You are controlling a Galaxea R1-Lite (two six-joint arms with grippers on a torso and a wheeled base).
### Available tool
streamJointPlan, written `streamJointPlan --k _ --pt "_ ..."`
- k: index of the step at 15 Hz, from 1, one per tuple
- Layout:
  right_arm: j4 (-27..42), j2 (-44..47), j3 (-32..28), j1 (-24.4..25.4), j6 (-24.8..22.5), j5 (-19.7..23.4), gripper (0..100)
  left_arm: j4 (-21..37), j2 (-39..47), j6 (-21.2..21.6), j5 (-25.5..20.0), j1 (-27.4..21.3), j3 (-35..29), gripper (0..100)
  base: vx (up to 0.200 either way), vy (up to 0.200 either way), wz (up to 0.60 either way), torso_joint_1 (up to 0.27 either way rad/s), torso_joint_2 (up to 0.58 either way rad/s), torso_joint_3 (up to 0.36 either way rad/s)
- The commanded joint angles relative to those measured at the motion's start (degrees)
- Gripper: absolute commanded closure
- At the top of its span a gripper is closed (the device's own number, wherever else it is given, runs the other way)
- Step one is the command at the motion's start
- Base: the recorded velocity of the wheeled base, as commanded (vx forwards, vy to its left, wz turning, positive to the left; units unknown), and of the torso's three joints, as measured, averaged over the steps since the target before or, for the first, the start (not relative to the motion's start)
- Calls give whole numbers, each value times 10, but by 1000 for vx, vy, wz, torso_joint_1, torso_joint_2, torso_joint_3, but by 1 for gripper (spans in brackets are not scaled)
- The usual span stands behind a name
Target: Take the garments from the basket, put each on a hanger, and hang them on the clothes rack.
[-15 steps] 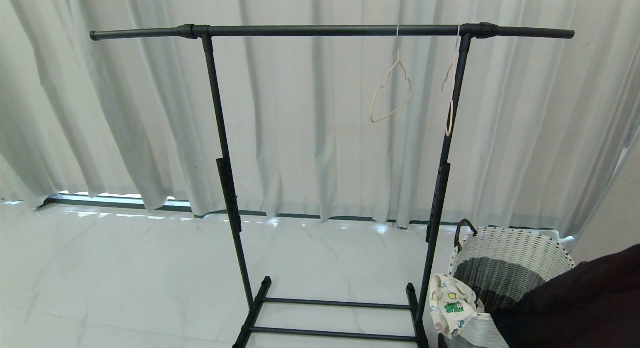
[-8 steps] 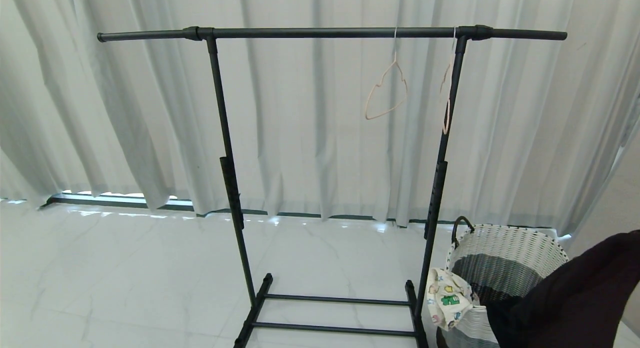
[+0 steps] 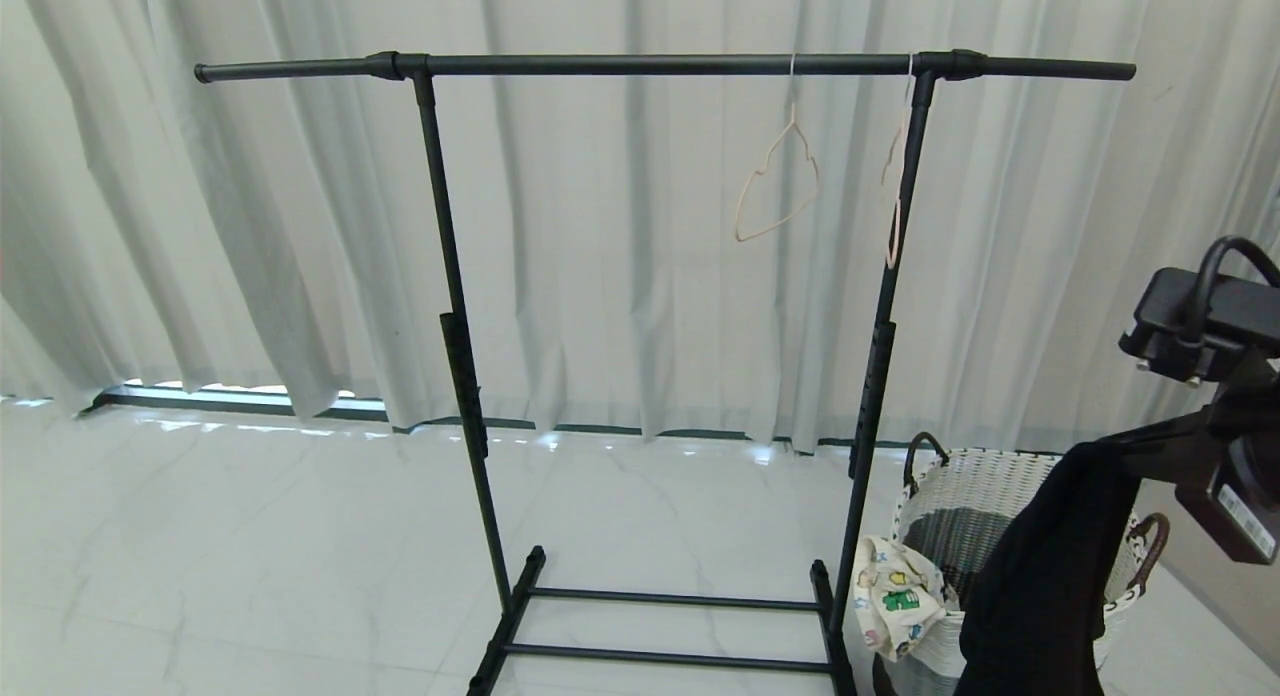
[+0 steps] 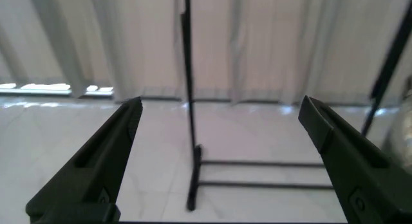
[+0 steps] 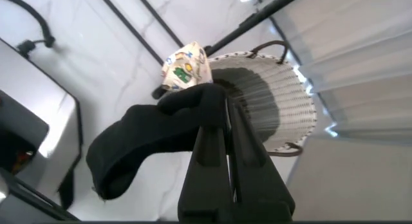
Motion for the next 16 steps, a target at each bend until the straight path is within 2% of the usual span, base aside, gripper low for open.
streamJointPlan --k 1,2,4,7,11,16 --pt "0 25 -5 4 7 1 100 1 101 -78 -43 -30 -119 0 0 0 0 0 0 0" --pt "0 28 -4 8 11 2 100 1 138 -85 -57 -37 -159 0 0 0 0 0 0 0" --pt "-9 43 -9 17 26 1 100 -3 232 -84 -101 -58 -198 0 0 0 0 0 0 0" --pt "-23 60 -28 36 43 1 100 -37 348 -95 -109 -91 -217 0 0 0 0 0 0 0" --pt "-23 97 -72 101 141 -1 100 -79 529 -187 -110 -196 -314 0 0 0 0 0 0 0" --pt "-23 155 -133 128 146 1 100 -91 682 -187 -108 -307 -376 0 0 0 0 0 0 0"
